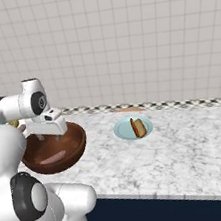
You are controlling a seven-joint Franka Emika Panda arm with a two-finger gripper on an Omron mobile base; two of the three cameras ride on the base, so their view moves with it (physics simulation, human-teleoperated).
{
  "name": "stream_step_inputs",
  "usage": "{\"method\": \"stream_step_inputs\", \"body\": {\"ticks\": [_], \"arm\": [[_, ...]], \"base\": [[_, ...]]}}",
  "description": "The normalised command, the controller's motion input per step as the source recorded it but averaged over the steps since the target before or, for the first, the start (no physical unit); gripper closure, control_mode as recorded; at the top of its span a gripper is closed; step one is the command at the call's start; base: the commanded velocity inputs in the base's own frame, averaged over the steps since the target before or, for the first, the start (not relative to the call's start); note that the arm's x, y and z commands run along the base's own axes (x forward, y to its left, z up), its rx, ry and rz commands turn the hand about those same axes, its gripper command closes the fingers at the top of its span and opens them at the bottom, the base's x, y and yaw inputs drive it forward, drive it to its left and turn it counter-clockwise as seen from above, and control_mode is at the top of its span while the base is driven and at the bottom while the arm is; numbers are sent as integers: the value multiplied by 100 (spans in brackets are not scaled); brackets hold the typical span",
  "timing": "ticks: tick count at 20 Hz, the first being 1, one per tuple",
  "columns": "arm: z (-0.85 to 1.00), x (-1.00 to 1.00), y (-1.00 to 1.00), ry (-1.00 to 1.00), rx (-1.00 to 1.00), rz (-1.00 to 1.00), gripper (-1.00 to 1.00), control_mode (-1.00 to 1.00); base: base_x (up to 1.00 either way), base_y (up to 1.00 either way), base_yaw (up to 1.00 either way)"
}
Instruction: Place one bun and one sausage from the bowl on each plate.
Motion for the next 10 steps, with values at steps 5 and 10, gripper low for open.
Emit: {"method": "stream_step_inputs", "body": {"ticks": [5, 10], "arm": [[-64, 15, 36, 0, 0, -10, -100, -100], [-62, 1, 3, 0, 0, -1, -100, -100]], "base": [[0, 0, 0], [0, 0, 0]]}}
